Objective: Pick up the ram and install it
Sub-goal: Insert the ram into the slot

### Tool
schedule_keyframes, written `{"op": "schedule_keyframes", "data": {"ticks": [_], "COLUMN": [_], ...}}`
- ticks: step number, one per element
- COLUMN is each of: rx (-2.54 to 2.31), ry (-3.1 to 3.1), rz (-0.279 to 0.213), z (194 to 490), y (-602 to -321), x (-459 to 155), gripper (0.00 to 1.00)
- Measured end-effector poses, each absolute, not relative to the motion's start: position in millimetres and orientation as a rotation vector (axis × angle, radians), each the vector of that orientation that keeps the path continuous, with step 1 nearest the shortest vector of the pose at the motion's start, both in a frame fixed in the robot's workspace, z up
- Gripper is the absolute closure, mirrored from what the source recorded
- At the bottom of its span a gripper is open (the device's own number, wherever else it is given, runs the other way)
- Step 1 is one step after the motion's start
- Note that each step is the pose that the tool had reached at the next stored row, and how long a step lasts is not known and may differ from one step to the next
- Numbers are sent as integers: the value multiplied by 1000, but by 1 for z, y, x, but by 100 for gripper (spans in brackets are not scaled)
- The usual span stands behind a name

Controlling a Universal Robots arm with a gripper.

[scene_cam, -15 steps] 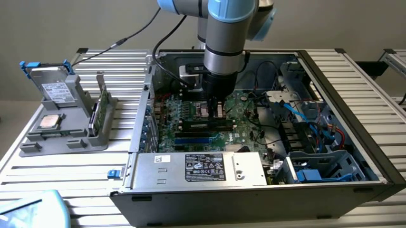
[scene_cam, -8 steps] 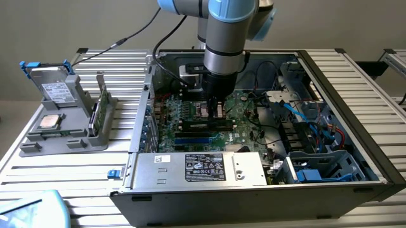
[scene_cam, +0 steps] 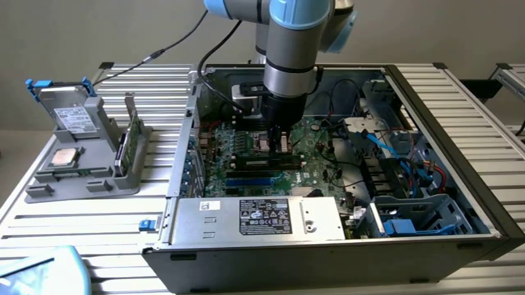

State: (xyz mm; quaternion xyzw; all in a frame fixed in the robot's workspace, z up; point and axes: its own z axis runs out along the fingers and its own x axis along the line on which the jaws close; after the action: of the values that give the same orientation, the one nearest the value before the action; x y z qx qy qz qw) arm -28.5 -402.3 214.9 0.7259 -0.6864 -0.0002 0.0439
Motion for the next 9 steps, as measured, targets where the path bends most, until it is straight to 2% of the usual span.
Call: {"op": "schedule_keyframes", "data": {"ticks": [3,4,5,8,9], "rx": [2219,2219,2219,2219,2219], "ry": [-2098,-2098,-2098,-2098,-2098], "rz": [-1,-1,-1,-1,-1], "z": [215,215,215,215,215], "y": [-402,-402,-402,-402,-402], "x": [-29,-29,-29,-28,-28], "gripper": [84,78,78,60,60]}}
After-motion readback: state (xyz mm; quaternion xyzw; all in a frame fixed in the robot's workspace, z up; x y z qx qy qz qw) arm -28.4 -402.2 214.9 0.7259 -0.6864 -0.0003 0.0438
